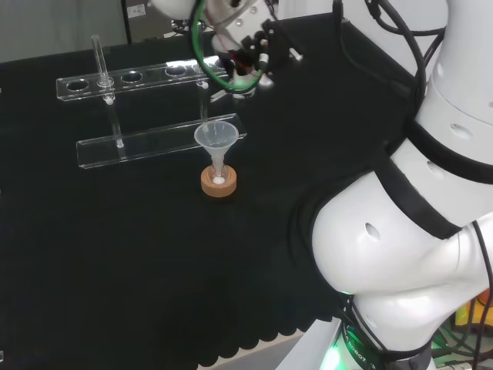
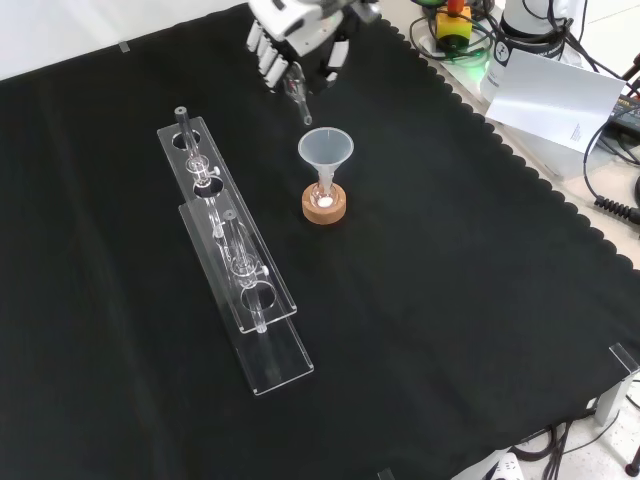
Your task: Put the weighing funnel back on the table.
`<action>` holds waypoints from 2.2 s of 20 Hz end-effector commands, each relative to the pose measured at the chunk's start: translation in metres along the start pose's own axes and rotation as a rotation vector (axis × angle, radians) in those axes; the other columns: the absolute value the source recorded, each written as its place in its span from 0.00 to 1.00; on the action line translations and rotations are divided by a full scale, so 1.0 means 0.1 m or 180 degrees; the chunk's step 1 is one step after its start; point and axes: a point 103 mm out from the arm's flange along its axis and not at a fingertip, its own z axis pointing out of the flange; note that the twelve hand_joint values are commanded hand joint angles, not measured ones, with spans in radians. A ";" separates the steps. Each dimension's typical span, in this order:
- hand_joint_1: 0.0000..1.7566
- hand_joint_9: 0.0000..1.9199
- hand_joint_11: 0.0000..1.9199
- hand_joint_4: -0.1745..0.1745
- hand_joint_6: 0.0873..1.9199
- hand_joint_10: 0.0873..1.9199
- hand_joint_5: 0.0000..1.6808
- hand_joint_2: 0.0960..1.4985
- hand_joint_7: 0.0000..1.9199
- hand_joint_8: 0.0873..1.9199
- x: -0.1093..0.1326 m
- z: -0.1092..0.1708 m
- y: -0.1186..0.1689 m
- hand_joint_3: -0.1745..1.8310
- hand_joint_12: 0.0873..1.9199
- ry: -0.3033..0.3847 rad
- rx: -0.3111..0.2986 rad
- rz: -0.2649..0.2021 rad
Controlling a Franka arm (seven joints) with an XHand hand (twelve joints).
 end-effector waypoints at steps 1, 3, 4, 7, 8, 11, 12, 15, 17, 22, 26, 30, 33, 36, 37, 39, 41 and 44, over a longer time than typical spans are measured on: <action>0.63 0.58 0.47 0.71 0.48 0.16 0.66 0.44 0.47 0.35 -0.70 0.73 0.14 0.43 0.48 0.0556 0.0157 0.0307; 0.63 0.58 0.47 0.71 0.48 0.16 0.66 0.44 0.47 0.35 -0.74 0.79 0.14 0.43 0.48 0.0612 0.0154 0.0330; 0.63 0.58 0.47 0.71 0.48 0.16 0.66 0.44 0.47 0.35 -0.76 0.82 0.14 0.43 0.48 0.0657 0.0151 0.0345; 0.63 0.58 0.47 0.71 0.48 0.16 0.66 0.44 0.47 0.35 -0.81 0.94 0.14 0.43 0.48 0.0789 0.0160 0.0372; 0.63 0.58 0.47 0.71 0.48 0.16 0.66 0.44 0.47 0.35 -0.82 0.97 0.15 0.43 0.48 0.0833 0.0160 0.0369; 0.63 0.58 0.47 0.70 0.48 0.16 0.66 0.44 0.47 0.35 -0.82 1.07 0.17 0.43 0.48 0.0922 0.0161 0.0363; 0.63 0.58 0.47 0.70 0.48 0.16 0.66 0.44 0.47 0.35 -0.82 1.11 0.18 0.43 0.48 0.0942 0.0169 0.0357; 0.63 0.58 0.48 0.70 0.48 0.16 0.66 0.44 0.47 0.35 -0.80 1.22 0.23 0.43 0.48 0.0992 0.0185 0.0335; 0.63 0.58 0.48 0.69 0.48 0.16 0.66 0.44 0.47 0.35 -0.77 1.30 0.27 0.43 0.48 0.1039 0.0184 0.0313; 0.63 0.58 0.48 0.68 0.48 0.16 0.66 0.44 0.47 0.35 -0.67 1.49 0.40 0.43 0.48 0.1127 0.0183 0.0249; 0.63 0.58 0.48 0.67 0.48 0.16 0.66 0.44 0.47 0.35 -0.62 1.64 0.50 0.43 0.48 0.1201 0.0156 0.0226; 0.63 0.58 0.48 0.67 0.48 0.16 0.66 0.44 0.47 0.35 -0.56 1.77 0.62 0.43 0.48 0.1273 0.0111 0.0203; 0.63 0.58 0.48 0.66 0.48 0.16 0.66 0.44 0.47 0.35 -0.51 1.86 0.71 0.43 0.48 0.1303 0.0147 0.0185; 0.63 0.58 0.48 0.66 0.48 0.16 0.66 0.45 0.47 0.35 -0.45 1.94 0.80 0.43 0.48 0.1361 0.0185 0.0162; 0.63 0.58 0.48 0.65 0.48 0.16 0.66 0.45 0.47 0.35 -0.44 1.97 0.82 0.43 0.48 0.1374 0.0192 0.0154; 0.63 0.58 0.48 0.65 0.49 0.16 0.66 0.45 0.47 0.35 -0.41 2.02 0.87 0.43 0.48 0.1412 0.0212 0.0143; 0.63 0.58 0.48 0.65 0.49 0.16 0.66 0.45 0.47 0.35 -0.38 2.08 0.91 0.43 0.48 0.1479 0.0214 0.0143; 0.63 0.58 0.48 0.65 0.49 0.16 0.66 0.45 0.47 0.35 -0.35 2.16 0.95 0.43 0.48 0.1529 0.0210 0.0135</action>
